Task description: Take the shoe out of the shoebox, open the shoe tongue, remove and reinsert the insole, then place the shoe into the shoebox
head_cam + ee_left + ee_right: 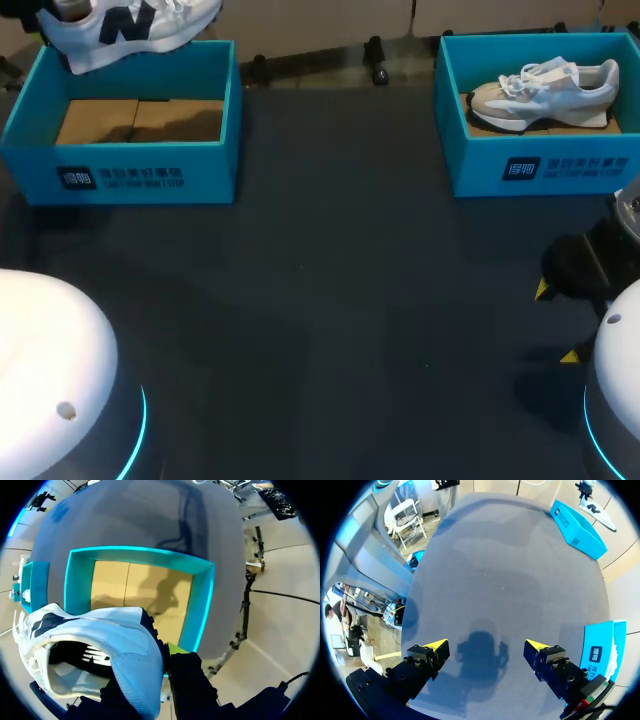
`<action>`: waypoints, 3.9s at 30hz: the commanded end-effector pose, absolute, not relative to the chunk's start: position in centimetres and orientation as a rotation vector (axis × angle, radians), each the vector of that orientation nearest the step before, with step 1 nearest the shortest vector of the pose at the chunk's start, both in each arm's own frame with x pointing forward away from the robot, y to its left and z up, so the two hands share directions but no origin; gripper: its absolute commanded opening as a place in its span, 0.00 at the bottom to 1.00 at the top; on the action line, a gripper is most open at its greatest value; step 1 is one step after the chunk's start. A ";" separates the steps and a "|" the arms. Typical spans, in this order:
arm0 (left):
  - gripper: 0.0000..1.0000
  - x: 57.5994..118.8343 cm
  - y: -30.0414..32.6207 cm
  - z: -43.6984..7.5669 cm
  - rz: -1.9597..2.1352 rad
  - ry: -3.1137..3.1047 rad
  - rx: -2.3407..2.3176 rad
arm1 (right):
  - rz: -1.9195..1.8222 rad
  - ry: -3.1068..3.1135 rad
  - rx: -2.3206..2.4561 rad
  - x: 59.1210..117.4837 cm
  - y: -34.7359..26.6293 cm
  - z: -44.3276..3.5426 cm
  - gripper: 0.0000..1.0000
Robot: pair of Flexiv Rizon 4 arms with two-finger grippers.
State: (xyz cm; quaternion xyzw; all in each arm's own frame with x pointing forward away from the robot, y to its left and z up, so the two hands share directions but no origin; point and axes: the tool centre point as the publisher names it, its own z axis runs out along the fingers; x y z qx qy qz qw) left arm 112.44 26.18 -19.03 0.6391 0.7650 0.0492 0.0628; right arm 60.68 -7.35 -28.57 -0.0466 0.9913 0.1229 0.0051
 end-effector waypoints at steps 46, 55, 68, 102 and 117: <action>0.00 112.7 29.5 -27.5 0.342 2.189 2.303 | 0.384 3.100 -0.145 60.5 -7.4 -28.6 1.00; 0.00 112.1 29.8 -29.0 0.355 2.199 2.342 | 0.384 3.100 -0.145 60.5 -7.4 -28.6 1.00; 0.00 109.6 30.9 -28.5 0.312 2.182 2.369 | 0.384 3.100 -0.145 60.5 -7.4 -28.6 1.00; 0.00 106.3 31.1 -33.1 0.265 2.234 2.448 | 0.384 3.100 -0.145 60.5 -7.4 -28.6 1.00; 0.00 106.1 30.2 -34.6 0.179 2.229 2.460 | 0.384 3.100 -0.145 60.5 -7.4 -28.6 1.00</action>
